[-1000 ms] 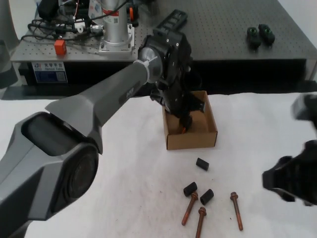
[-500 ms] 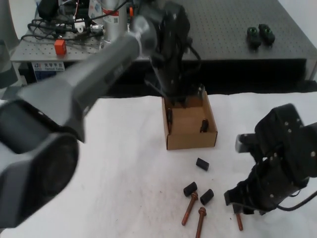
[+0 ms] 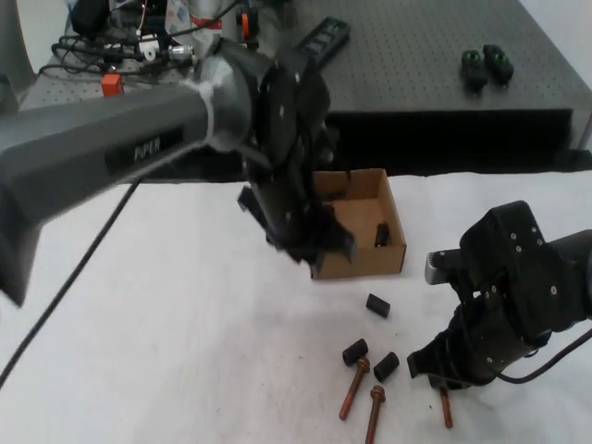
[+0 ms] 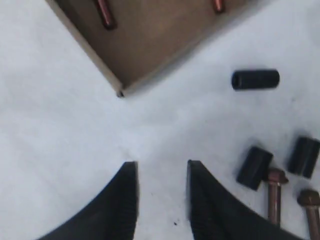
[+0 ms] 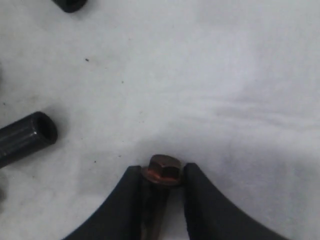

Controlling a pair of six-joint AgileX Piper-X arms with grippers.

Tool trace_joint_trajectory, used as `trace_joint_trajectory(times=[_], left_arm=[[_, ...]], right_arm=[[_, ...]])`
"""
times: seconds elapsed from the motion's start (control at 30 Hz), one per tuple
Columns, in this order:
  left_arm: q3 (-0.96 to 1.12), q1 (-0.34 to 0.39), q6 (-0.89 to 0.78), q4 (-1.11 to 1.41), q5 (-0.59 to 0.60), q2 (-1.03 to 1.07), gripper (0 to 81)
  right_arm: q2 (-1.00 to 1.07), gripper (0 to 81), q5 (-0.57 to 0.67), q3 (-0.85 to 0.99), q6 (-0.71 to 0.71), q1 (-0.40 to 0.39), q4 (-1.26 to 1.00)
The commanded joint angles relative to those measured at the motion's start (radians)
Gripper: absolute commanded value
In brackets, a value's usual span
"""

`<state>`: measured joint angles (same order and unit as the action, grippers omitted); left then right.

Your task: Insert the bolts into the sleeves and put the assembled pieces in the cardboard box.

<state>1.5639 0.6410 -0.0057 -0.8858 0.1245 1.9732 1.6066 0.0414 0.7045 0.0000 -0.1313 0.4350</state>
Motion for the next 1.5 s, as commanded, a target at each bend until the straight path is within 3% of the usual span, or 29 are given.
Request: trace_joint_trajectory(times=[0.0,0.03,0.3,0.37,0.43,0.5,0.57,0.77,0.83,0.9,1.07,1.1,1.17,1.27,1.47], left_arm=[[-0.026,0.029,0.049,0.01,0.001,-0.014,24.2],[-0.039,0.044,0.065,0.013,0.008,-0.014,24.2],[-0.071,0.119,0.097,0.042,0.02,-0.014,24.2],[-0.071,0.119,0.097,0.042,0.02,-0.014,24.2],[-0.071,0.119,0.097,0.04,0.02,-0.014,24.2],[-0.071,0.119,0.097,0.041,0.018,-0.014,24.2],[-0.071,0.119,0.097,0.041,0.018,-0.014,24.2],[-0.071,0.119,0.097,0.026,0.018,-0.014,24.2],[-0.071,0.119,0.097,0.025,0.018,-0.014,24.2],[-0.071,0.119,0.097,0.025,0.018,-0.014,24.2],[-0.071,0.119,0.097,0.025,0.018,-0.014,24.2],[-0.071,0.119,0.097,0.025,0.018,-0.014,24.2],[-0.071,0.119,0.097,0.025,0.021,-0.014,24.2],[-0.071,0.119,0.112,0.025,0.021,-0.014,24.2],[-0.071,0.119,0.145,0.006,0.096,-0.014,24.2]], right_arm=[[0.032,0.3,0.016,-0.007,-0.018,0.001,0.02],[0.032,3.8,0.017,-0.007,-0.018,0.001,0.025],[0.03,0.9,0.021,0.01,-0.023,0.001,0.081],[0.03,12.0,0.031,0.01,-0.023,0.001,0.112],[0.03,29.6,0.046,0.01,-0.02,0.001,0.131],[0.03,39.5,0.047,0.01,0.0,0.001,0.14],[0.03,34.5,0.04,0.01,0.0,0.001,0.15],[0.03,1.1,0.044,0.01,0.0,0.001,0.168],[0.03,3.4,0.051,0.01,0.0,0.001,0.182],[0.03,0.6,0.066,0.01,0.0,0.001,0.202],[0.03,26.0,0.067,0.01,0.0,0.001,0.25],[0.03,27.4,0.065,0.01,-0.009,0.001,0.25],[0.03,21.8,0.064,0.01,-0.018,0.001,0.25],[0.03,1.5,0.064,0.01,-0.024,0.001,0.249],[0.0,4.1,0.067,0.01,-0.023,0.001,0.207]])
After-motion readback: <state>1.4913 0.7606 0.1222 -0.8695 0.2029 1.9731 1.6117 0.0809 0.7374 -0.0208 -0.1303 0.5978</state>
